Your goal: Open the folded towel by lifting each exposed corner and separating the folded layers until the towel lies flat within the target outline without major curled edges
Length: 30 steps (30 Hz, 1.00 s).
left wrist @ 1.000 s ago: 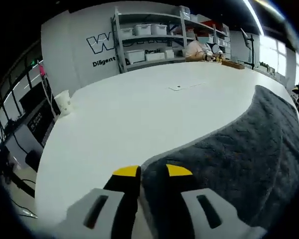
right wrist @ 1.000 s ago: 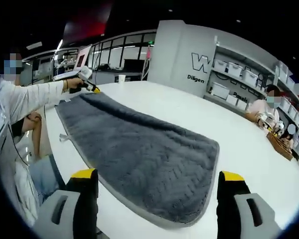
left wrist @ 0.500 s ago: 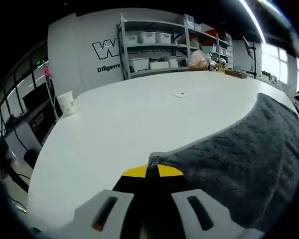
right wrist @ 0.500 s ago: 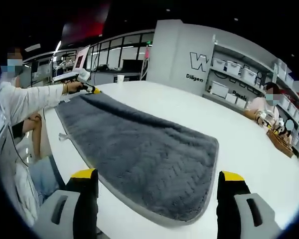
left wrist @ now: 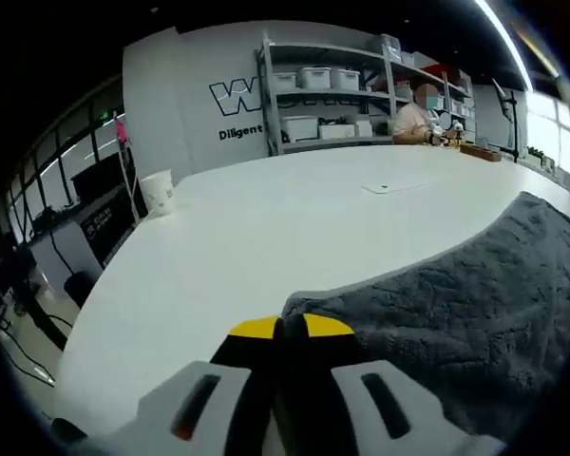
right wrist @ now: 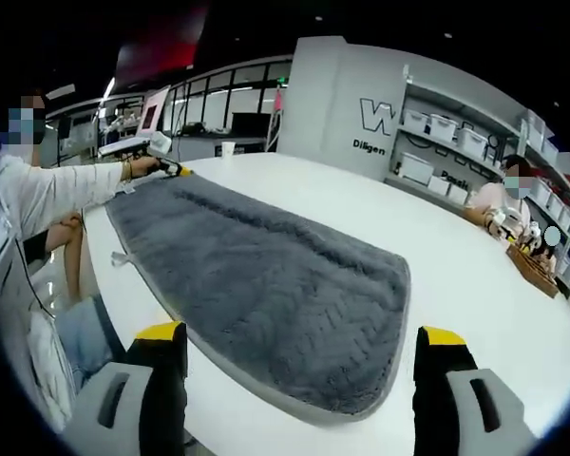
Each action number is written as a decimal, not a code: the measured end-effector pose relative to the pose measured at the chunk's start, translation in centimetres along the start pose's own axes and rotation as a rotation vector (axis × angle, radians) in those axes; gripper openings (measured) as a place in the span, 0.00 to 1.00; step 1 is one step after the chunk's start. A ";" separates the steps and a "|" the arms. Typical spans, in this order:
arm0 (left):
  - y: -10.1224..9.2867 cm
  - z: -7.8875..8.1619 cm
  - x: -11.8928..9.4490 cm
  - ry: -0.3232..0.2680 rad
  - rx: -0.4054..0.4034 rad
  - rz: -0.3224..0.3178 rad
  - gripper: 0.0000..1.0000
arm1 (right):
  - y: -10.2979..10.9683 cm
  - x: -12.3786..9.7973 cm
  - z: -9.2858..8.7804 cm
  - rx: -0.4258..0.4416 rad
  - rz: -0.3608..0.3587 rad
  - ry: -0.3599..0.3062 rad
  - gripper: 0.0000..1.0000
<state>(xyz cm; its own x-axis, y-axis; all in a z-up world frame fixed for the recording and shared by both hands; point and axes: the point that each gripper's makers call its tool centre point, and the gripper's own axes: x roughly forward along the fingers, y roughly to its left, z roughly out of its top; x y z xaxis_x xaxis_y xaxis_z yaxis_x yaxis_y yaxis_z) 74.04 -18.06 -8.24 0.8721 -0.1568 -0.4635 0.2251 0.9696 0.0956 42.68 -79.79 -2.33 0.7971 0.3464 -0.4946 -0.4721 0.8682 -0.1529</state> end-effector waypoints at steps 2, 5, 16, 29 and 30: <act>-0.1 -0.3 -0.6 0.009 -0.068 -0.010 0.13 | 0.0 0.0 -0.1 0.002 0.000 0.000 1.00; -0.4 -0.9 -2.2 0.033 -0.141 -0.018 0.33 | 0.2 -0.5 -0.2 0.009 -0.003 -0.015 1.00; -9.4 -4.0 -13.4 0.073 -0.177 -0.330 0.99 | 1.5 -2.8 -0.9 0.021 -0.002 -0.044 1.00; -17.0 -7.7 -27.6 -0.002 -0.115 -0.424 0.99 | 3.4 -5.7 -3.1 0.042 0.009 -0.024 1.00; -17.2 -8.3 -28.2 0.013 -0.113 -0.426 0.99 | 3.6 -5.9 -3.3 0.042 0.010 -0.020 1.00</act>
<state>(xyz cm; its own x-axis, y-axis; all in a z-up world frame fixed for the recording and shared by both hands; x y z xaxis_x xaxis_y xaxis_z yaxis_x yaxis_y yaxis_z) 41.93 -28.77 -4.12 0.7062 -0.5450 -0.4519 0.5136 0.8337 -0.2029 35.07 -79.86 -2.78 0.7997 0.3620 -0.4789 -0.4643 0.8787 -0.1112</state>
